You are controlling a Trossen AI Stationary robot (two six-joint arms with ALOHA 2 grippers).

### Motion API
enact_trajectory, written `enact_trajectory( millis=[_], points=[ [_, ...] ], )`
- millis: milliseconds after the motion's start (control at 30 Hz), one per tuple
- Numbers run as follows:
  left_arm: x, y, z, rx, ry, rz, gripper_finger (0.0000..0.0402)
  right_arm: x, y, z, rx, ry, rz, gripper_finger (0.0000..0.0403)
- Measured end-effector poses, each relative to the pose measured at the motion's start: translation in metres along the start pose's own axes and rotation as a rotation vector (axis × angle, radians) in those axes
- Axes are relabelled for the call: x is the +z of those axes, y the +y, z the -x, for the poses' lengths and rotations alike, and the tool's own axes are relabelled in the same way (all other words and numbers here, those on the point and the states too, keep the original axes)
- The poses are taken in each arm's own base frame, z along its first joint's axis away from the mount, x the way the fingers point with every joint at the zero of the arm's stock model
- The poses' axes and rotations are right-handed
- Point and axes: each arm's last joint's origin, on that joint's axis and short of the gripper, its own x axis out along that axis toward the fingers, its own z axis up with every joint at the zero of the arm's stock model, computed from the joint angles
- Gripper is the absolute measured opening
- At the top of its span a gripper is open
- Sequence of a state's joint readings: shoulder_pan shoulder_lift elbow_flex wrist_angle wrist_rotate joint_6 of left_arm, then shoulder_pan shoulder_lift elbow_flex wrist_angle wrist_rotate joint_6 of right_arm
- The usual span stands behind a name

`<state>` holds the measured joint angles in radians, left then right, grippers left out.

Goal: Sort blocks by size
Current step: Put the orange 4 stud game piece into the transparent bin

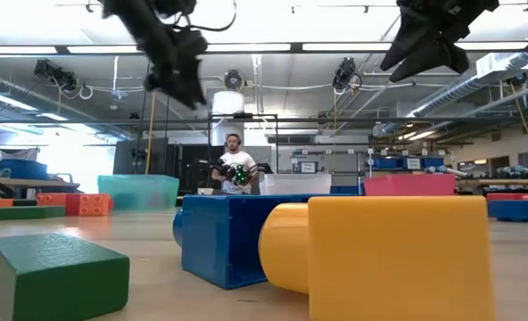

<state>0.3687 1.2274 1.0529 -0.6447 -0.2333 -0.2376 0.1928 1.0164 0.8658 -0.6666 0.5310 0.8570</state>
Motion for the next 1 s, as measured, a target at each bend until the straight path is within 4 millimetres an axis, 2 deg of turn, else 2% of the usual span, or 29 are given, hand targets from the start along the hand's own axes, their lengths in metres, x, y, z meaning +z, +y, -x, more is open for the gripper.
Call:
enact_trajectory(
  millis=[100,267,500,700,833,1000],
  points=[
    [-0.021,-0.004,0.014,0.036,0.085,-0.01,0.0213,0.0,0.0,0.0,0.0,0.001,0.039,0.0158],
    [-0.052,0.0,0.028,0.161,0.349,-0.052,0.0213,0.0,0.0,0.0,0.0,0.0,0.103,0.0158],
    [-0.079,0.007,0.038,0.247,0.597,-0.108,0.0213,0.0,0.0,0.0,0.001,0.0,0.141,0.0158],
    [-0.113,0.009,0.023,0.198,0.763,-0.139,0.0213,0.0,0.0,0.0,0.0,0.001,0.147,0.0158],
    [-0.134,0.011,0.006,0.181,0.801,-0.124,0.0213,0.0,0.0,0.0,0.001,0.001,0.164,0.0158],
    [-0.145,0.014,-0.001,0.165,0.809,-0.222,0.0213,0.0,0.0,0.0,0.001,0.001,0.18,0.0158]
  ],
)
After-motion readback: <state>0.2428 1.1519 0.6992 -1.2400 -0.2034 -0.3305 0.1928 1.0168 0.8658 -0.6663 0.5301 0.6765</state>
